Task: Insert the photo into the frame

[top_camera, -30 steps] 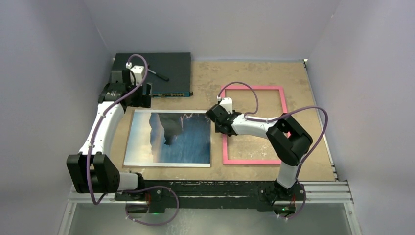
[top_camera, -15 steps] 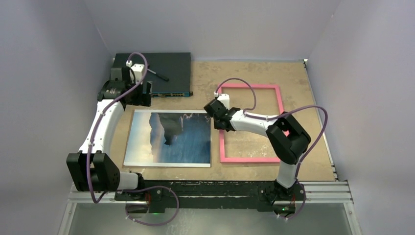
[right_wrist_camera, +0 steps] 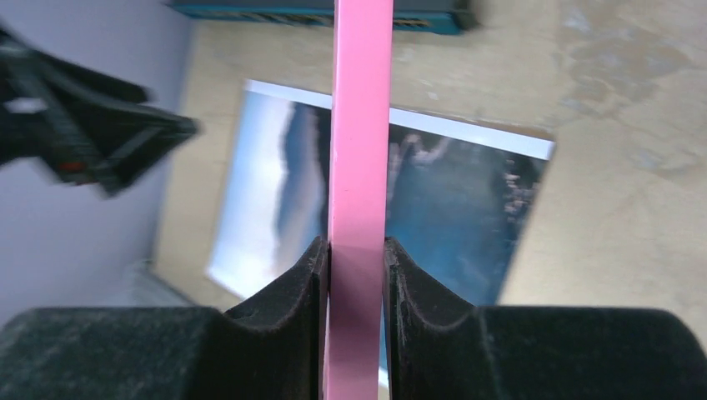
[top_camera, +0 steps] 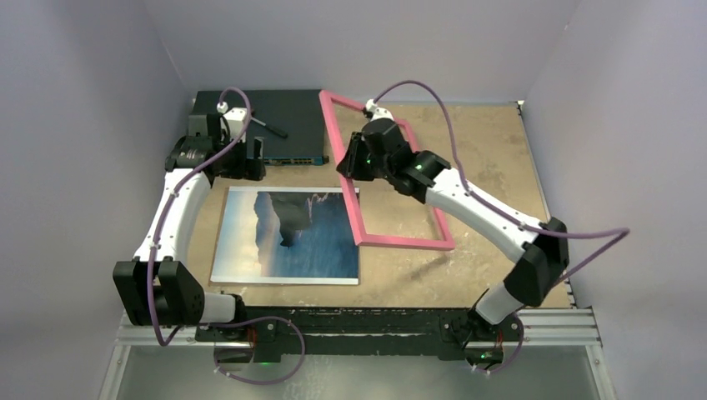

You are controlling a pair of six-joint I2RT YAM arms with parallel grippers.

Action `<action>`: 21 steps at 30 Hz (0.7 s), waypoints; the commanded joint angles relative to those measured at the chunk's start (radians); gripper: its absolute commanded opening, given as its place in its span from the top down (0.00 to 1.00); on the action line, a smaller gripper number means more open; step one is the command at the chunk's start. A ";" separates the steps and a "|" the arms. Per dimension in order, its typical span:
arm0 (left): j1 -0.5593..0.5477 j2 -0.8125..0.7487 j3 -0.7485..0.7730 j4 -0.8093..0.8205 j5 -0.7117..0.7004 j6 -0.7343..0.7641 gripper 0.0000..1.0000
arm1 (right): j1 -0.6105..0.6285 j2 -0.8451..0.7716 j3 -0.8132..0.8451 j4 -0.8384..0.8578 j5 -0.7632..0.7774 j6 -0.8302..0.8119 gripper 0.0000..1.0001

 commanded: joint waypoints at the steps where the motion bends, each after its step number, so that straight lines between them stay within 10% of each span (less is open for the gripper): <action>1: 0.009 0.016 0.010 0.022 0.112 -0.072 0.08 | -0.046 -0.131 0.046 0.107 -0.166 0.080 1.00; 21: -0.168 -0.010 0.122 0.209 0.237 -0.210 0.00 | -0.220 -0.226 -0.287 0.651 -0.713 0.549 1.00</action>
